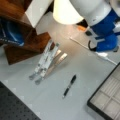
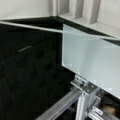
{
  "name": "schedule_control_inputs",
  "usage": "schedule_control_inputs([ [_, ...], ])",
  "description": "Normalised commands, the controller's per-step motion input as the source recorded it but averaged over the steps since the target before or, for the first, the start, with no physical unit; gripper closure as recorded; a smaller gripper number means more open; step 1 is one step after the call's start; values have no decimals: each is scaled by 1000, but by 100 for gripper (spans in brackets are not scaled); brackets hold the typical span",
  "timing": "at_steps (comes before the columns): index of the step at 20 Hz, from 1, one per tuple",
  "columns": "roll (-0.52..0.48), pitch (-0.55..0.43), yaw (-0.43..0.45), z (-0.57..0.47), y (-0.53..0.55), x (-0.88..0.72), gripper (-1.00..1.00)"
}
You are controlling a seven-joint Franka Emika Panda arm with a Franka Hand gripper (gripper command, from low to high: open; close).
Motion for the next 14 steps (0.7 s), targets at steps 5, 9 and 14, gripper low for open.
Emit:
schedule_control_inputs([
  [5,-246,20,45,8,-309,-231,-100],
  [9,-290,-27,-74,-71,-224,-262,-100],
  [14,-386,-66,-124,-166,-166,-387,-100],
])
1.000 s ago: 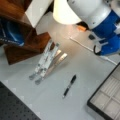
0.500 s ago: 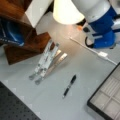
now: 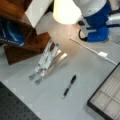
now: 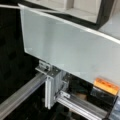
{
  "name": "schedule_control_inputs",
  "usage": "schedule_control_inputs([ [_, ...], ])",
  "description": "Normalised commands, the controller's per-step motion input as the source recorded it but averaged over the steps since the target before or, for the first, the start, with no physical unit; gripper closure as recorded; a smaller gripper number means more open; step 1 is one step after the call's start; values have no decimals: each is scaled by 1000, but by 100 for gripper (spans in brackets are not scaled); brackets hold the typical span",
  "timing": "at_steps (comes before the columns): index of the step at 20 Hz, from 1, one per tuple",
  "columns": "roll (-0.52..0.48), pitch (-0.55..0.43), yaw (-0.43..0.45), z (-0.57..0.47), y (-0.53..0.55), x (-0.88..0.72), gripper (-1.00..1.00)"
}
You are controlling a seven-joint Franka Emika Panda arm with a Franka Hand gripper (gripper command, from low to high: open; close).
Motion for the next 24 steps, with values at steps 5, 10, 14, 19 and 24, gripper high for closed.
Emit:
schedule_control_inputs([
  [5,-430,-162,-55,-156,-41,-543,-100],
  [10,-350,-153,-58,-129,63,-611,-100],
  [14,-360,-267,-37,-167,76,-563,-100],
  [19,-228,-258,-109,-184,3,-532,-100],
  [24,-173,-203,-149,-130,-115,-398,-100],
])
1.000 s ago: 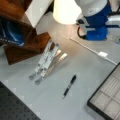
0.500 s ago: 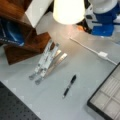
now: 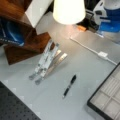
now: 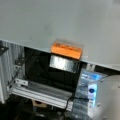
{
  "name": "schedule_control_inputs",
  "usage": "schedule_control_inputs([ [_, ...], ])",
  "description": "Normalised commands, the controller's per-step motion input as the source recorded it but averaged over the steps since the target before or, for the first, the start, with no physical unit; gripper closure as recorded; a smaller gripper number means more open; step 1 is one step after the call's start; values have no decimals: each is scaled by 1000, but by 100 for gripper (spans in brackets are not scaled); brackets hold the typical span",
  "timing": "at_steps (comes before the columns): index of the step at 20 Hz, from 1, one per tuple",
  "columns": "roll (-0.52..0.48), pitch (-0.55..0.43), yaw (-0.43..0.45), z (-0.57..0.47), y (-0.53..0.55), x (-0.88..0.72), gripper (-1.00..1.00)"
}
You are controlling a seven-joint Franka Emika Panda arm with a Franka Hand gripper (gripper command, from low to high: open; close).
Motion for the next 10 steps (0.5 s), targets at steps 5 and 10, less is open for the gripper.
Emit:
schedule_control_inputs([
  [5,-185,-160,-187,-73,-145,-215,-100],
  [10,-258,-181,-207,-87,-64,-109,100],
])
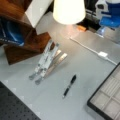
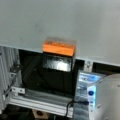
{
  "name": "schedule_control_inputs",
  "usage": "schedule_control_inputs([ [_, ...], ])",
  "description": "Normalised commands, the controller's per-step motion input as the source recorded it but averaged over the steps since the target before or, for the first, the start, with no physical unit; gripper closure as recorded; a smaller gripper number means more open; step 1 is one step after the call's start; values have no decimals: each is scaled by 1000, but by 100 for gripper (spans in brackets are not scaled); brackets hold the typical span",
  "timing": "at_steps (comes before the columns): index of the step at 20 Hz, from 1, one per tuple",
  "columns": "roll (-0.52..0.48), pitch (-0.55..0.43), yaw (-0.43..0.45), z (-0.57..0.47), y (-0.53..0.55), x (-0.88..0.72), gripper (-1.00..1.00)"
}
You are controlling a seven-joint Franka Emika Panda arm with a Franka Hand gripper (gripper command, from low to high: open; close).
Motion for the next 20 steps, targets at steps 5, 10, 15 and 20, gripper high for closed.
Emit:
schedule_control_inputs([
  [5,-290,-179,-50,-166,6,-116,100],
  [10,-239,-211,49,-232,-38,-108,100],
  [15,-110,-161,111,-202,-98,-144,100],
  [20,-110,-175,158,-213,-154,-131,100],
])
